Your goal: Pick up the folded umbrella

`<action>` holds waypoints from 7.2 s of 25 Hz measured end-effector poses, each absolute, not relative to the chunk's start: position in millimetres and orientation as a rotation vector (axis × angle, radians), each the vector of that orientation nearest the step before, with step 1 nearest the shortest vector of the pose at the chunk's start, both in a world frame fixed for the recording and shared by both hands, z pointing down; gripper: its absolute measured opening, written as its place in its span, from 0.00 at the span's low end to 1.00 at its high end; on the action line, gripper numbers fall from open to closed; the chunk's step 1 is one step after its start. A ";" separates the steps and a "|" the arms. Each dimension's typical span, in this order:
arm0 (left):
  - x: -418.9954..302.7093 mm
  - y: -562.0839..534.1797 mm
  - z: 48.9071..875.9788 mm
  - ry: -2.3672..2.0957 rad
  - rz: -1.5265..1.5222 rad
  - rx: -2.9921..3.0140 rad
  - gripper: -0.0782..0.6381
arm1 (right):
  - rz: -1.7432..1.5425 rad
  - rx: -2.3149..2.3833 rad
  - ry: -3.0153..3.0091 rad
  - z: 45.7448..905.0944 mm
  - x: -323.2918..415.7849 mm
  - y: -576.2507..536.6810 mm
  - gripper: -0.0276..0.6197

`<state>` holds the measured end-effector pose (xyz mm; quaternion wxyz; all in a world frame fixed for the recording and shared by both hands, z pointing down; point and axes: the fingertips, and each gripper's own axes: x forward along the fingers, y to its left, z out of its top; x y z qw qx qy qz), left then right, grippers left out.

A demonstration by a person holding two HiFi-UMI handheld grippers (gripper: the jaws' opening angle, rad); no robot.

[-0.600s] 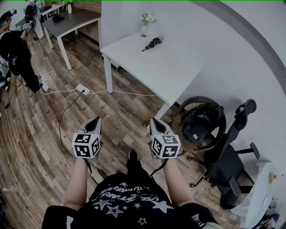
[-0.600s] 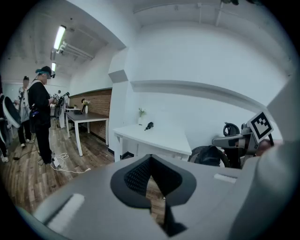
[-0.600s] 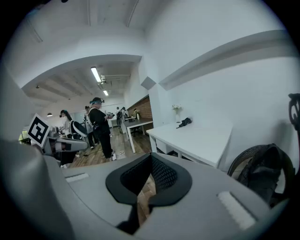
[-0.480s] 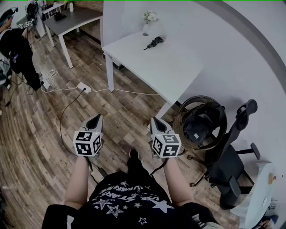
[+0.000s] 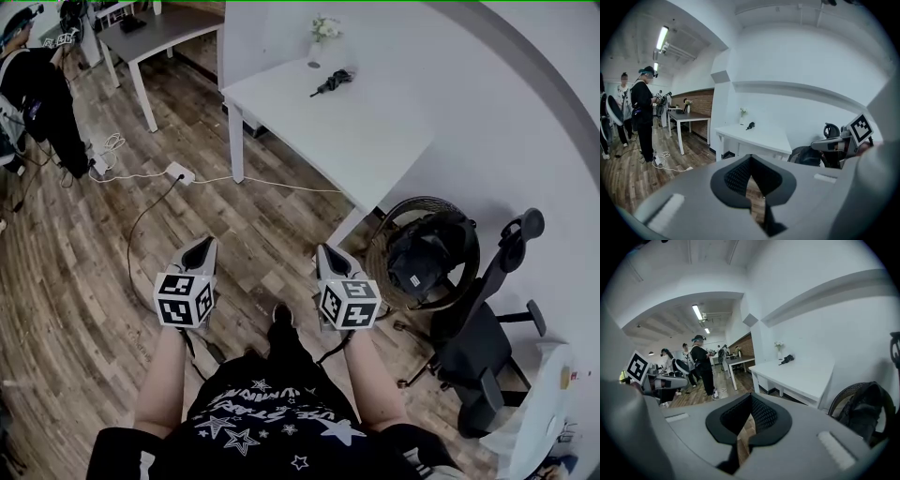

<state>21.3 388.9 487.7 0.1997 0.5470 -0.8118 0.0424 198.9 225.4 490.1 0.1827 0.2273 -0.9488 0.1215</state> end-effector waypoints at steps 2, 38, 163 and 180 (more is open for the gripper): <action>21.8 392.5 491.4 -2.265 0.108 1.524 0.11 | 0.371 0.666 -2.672 493.7 199.3 226.4 0.07; -124.2 130.8 495.5 -2.214 0.111 1.535 0.11 | 0.500 0.635 -2.700 502.8 22.9 -52.3 0.07; -260.3 -444.0 562.4 -1.420 0.190 1.875 0.39 | 0.728 1.529 -2.251 530.1 -21.9 -380.7 0.07; -234.9 -331.3 468.8 -1.596 0.026 1.936 0.39 | 0.595 1.330 -2.495 475.7 -16.6 -336.6 0.07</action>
